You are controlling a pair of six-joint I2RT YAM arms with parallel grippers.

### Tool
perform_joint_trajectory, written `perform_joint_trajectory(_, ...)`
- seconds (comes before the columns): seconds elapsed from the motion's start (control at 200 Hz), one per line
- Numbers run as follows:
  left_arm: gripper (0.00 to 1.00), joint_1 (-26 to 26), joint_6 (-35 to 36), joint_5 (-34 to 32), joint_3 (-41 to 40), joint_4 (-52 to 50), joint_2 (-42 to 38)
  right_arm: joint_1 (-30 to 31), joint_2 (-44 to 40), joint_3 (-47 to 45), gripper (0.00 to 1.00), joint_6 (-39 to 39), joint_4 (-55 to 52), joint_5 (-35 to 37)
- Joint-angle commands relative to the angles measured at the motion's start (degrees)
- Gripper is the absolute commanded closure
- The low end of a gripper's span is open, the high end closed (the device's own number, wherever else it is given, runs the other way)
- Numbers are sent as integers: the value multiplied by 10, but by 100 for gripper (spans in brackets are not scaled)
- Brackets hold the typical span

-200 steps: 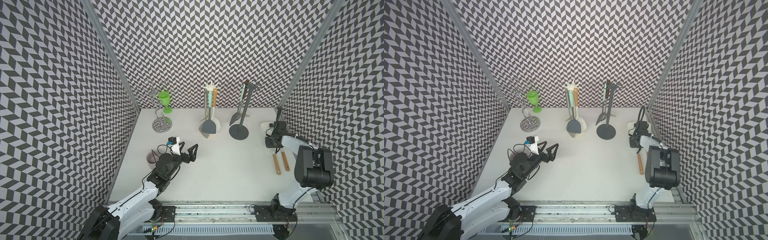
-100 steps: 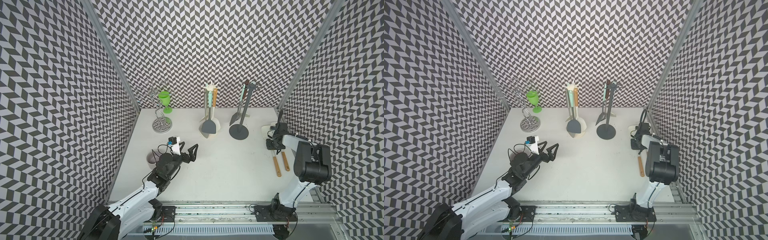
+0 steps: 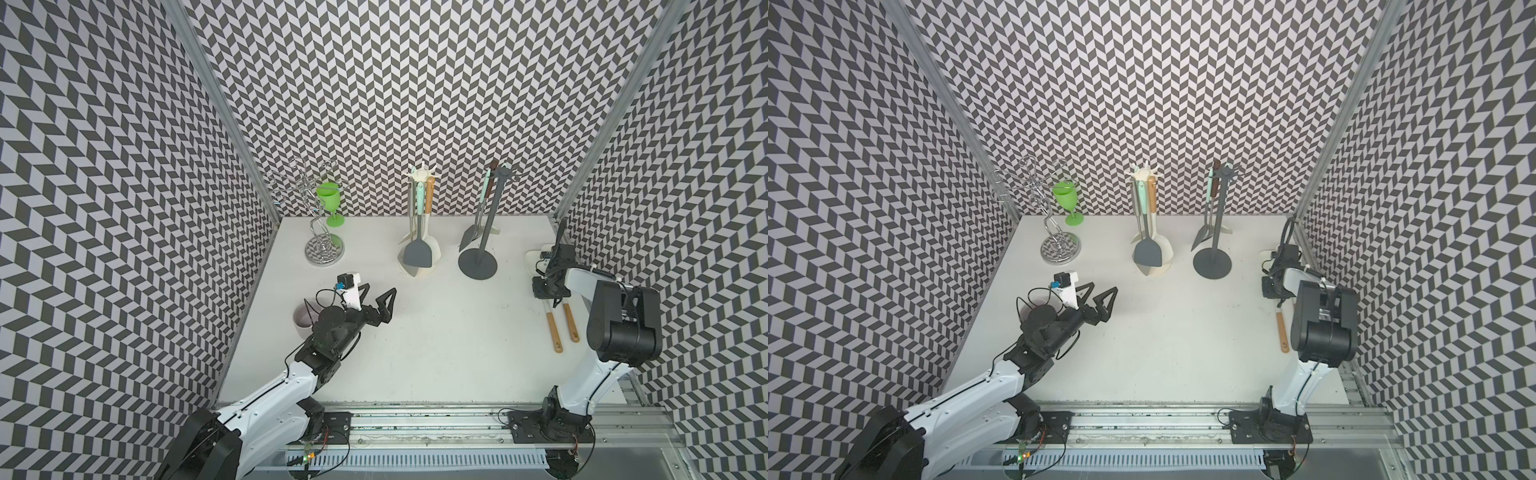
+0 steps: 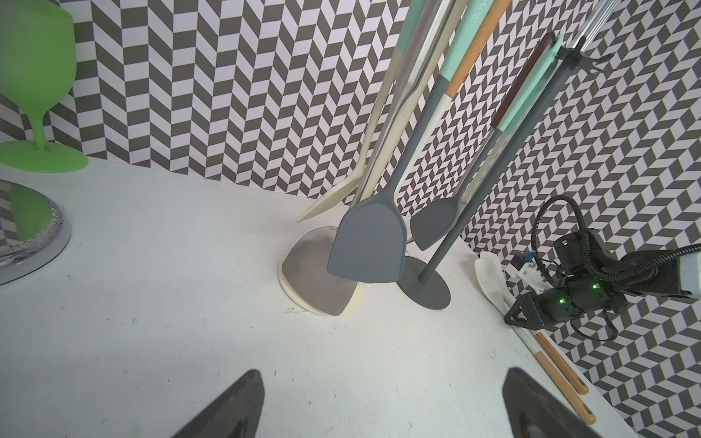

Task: Take the spatula off the kitchen utensil rack
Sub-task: Place the spatula at the center of the board.

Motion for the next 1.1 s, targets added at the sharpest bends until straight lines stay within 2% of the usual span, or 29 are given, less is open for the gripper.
perform_joint_trajectory(0.0, 0, 2, 3, -1, -6, 19, 1, -1, -15, 12, 71, 5, 22, -9)
perform_joint_trajectory(0.185, 0, 2, 2, 4, -7, 22, -4, -2, -62, 19, 61, 21, 22, -16)
perform_joint_trajectory(0.31, 0, 2, 2, 5, -13, 28, -11, -2, -103, 12, 58, 44, 28, -31)
perform_joint_trajectory(0.436, 0, 2, 4, 12, -17, 32, -23, 1, -166, -3, 42, 75, 40, -56)
perform_joint_trajectory(0.526, 0, 1, 4, 16, -22, 35, -39, 4, -231, -23, 28, 100, 54, -88)
perform_joint_trajectory(0.741, 0, -3, 7, 18, -37, 44, -79, 13, -391, -84, 18, 183, 93, -201)
perform_joint_trajectory(0.991, 0, -6, 14, 9, -53, 53, -112, 25, -565, -178, 19, 286, 172, -285)
perform_joint_trajectory(1.097, 0, -10, 18, 6, -60, 62, -118, 26, -602, -222, 23, 317, 217, -319)
